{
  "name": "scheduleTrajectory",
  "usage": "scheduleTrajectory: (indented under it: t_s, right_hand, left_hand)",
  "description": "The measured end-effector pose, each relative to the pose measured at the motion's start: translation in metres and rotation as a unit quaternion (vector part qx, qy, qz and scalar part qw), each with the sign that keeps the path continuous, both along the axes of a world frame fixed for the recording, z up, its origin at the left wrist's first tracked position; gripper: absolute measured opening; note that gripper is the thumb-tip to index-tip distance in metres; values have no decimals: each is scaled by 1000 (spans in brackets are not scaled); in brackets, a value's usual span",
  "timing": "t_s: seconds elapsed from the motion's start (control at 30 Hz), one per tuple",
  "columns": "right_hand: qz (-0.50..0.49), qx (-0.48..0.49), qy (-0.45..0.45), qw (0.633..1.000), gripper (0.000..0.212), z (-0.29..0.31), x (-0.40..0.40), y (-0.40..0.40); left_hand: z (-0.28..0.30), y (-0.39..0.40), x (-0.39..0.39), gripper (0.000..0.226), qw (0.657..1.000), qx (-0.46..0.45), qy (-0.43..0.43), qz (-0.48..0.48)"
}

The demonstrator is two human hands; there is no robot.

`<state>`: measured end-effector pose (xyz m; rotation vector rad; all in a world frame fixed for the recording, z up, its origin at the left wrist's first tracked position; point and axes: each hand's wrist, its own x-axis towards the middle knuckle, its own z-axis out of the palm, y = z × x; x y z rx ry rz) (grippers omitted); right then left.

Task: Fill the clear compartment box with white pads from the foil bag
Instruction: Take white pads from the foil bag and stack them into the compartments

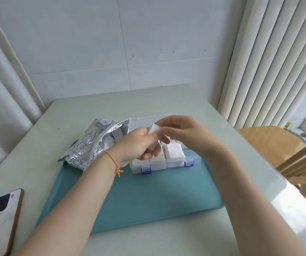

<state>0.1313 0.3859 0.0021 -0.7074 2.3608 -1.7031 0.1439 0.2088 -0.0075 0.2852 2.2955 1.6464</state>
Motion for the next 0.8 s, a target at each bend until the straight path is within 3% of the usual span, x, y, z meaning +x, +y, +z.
scheduleTrajectory:
  t_s: [0.1,0.23,0.33,0.53,0.8]
  right_hand:
    - [-34,23,3,999,5,0,-8,14]
    - [-118,62,45,990,4,0,-25,45]
    - [-156,182,82,967,7,-4,-33,63]
    - [-136,301,99,939,8,-22,-40,61]
    - [-72,352,65,931,10,-26,-43,52]
  left_hand:
    - [2,12,-3,36,997,-62,12,-32]
    - [-12,25,-13,15,974,-123,175,76]
    - [-24,33,-16,7,944,-192,255,80]
    - [-40,47,-18,23,899,-316,302,-20]
    - [-31,54,-17,32,863,-427,263,-65]
